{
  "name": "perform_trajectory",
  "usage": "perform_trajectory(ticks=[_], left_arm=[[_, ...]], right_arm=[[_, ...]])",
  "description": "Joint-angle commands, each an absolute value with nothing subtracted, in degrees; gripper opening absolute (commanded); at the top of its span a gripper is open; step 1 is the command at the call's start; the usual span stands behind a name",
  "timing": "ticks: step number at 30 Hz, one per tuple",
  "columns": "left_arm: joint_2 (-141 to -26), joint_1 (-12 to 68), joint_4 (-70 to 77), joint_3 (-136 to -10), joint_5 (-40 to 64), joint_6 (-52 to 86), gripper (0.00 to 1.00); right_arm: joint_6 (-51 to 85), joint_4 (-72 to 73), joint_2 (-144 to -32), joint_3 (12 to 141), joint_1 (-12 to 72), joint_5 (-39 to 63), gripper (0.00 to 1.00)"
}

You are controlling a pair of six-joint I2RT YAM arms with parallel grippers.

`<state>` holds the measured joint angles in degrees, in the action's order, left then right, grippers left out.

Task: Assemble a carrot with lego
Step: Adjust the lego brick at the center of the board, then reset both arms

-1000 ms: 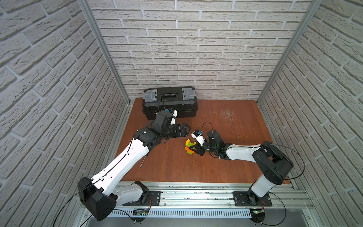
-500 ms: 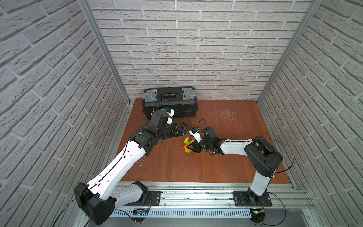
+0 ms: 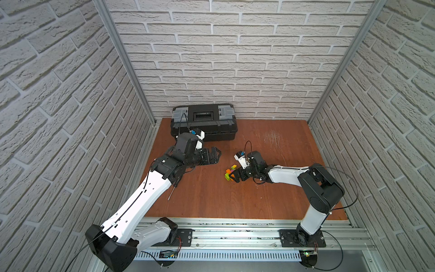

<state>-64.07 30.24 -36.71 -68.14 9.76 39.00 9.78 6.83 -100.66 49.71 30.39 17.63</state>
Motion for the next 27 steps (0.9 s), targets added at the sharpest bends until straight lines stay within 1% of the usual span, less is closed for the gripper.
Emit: perform_trajectory(ticks=[1, 6, 10, 12, 15, 17, 20, 22, 25, 27], left_arm=[[-63.3, 29.6, -37.0, -67.4, 9.7, 36.8, 0.98], [-62.2, 28.0, -36.7, -66.1, 8.3, 35.7, 0.98], [-61.4, 24.1, -35.1, -63.6, 3.6, 33.2, 0.98], [-60.4, 21.7, -32.2, -61.0, -0.4, 31.5, 0.98], [-57.7, 19.3, -22.9, -54.8, -8.3, 26.2, 0.98], [-54.5, 17.8, -13.4, -49.2, -12.6, 21.8, 0.98], [-50.3, 16.4, 4.8, -39.0, -16.6, 13.4, 0.98], [-49.3, 14.6, 13.4, -33.6, -18.5, 10.0, 0.98], [-50.7, 9.8, 18.5, -29.0, -19.1, 10.7, 0.98], [-52.3, 7.0, 21.0, -26.4, -18.9, 11.8, 0.98]], right_arm=[[8.3, 4.1, -97.2, 50.5, 28.9, 16.5, 1.0], [6.3, 2.1, -92.1, 49.2, 26.7, 16.2, 1.0], [3.7, 1.7, -83.9, 46.8, 25.9, 10.4, 1.0], [2.2, 1.4, -79.4, 45.5, 25.6, 5.0, 1.0], [-0.8, 3.0, -72.1, 42.3, 25.0, -3.2, 1.0], [-3.1, 5.6, -66.7, 39.1, 24.6, -8.5, 1.0], [-3.7, 9.0, -59.1, 34.1, 23.1, -15.9, 1.0], [-3.3, 10.9, -55.2, 30.3, 21.6, -19.4, 1.0], [-0.1, 15.2, -51.6, 23.6, 19.0, -27.6, 0.99], [1.7, 17.7, -50.7, 19.8, 16.3, -27.1, 0.99]])
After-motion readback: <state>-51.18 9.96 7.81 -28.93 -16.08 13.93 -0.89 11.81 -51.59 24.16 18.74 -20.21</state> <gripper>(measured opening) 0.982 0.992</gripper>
